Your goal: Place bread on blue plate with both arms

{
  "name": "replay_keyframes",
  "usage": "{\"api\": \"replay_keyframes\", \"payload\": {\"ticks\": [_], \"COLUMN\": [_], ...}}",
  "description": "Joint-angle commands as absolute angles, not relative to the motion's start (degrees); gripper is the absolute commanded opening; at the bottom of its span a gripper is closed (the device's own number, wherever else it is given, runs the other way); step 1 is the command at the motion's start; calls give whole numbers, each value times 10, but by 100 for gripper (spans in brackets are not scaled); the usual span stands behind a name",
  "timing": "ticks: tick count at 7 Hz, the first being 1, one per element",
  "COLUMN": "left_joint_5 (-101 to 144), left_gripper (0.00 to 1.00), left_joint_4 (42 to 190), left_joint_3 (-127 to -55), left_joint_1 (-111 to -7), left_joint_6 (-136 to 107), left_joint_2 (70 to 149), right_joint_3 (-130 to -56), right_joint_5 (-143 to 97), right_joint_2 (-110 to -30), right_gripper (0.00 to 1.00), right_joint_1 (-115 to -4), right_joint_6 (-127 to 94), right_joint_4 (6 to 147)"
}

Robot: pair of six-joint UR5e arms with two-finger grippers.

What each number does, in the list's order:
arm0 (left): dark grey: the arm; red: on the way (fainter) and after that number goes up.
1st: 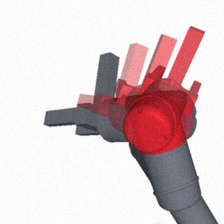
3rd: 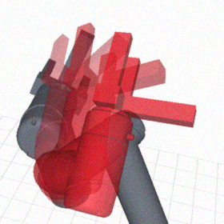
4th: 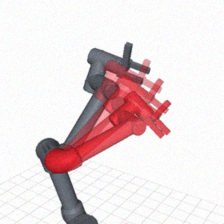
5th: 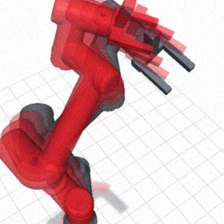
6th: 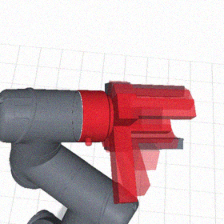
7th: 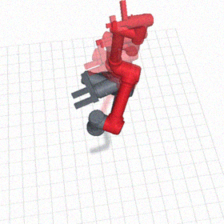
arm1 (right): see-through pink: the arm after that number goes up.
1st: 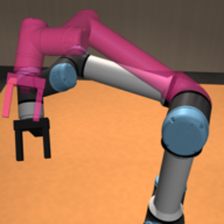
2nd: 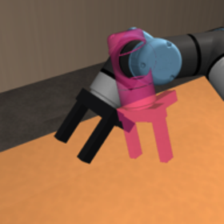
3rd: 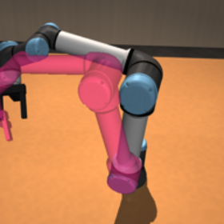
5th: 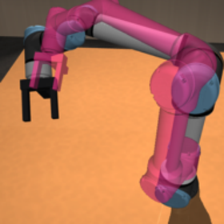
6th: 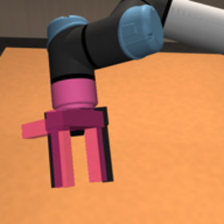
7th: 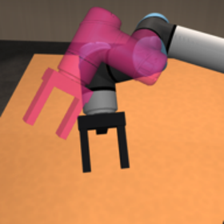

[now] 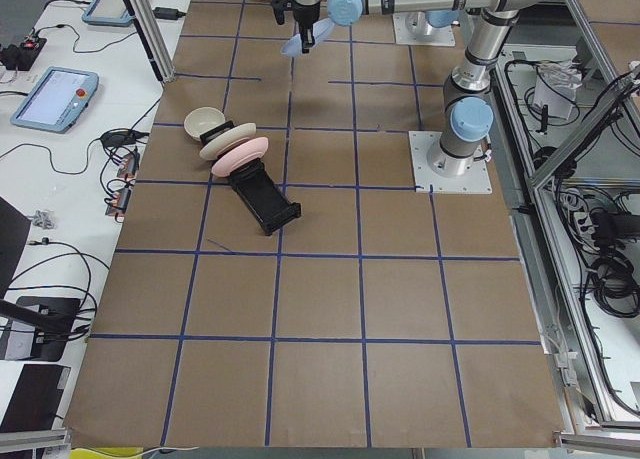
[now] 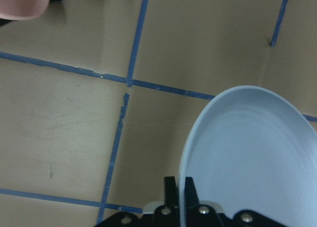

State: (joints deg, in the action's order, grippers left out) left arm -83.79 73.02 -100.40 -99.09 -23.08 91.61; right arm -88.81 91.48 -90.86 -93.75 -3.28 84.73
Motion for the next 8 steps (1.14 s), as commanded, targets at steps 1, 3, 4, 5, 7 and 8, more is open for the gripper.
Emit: {"api": "replay_keyframes", "payload": {"ticks": [1, 3, 4, 5, 7, 8], "left_joint_5": [-838, -838, -838, -838, -838, -839], "left_gripper": [5, 65, 100, 100, 100, 100], "left_joint_4": [638, 622, 620, 620, 617, 618], "left_joint_3": [-1048, -1054, -1056, -1056, -1052, -1050], "left_joint_1": [-1037, -1066, -1068, -1068, -1059, -1023], "left_joint_6": [-298, -325, -326, -326, -258, -111], "left_joint_2": [925, 926, 927, 928, 927, 924], "right_joint_3": [-889, -889, -889, -889, -894, -905], "right_joint_5": [913, 912, 911, 911, 911, 910], "right_joint_2": [-909, -909, -909, -909, -909, -911], "right_gripper": [4, 4, 4, 4, 4, 4], "right_joint_1": [-937, -937, -937, -937, -938, -940], "right_joint_6": [-32, -32, -31, -31, -32, -39], "right_joint_4": [847, 847, 847, 847, 851, 855]}}
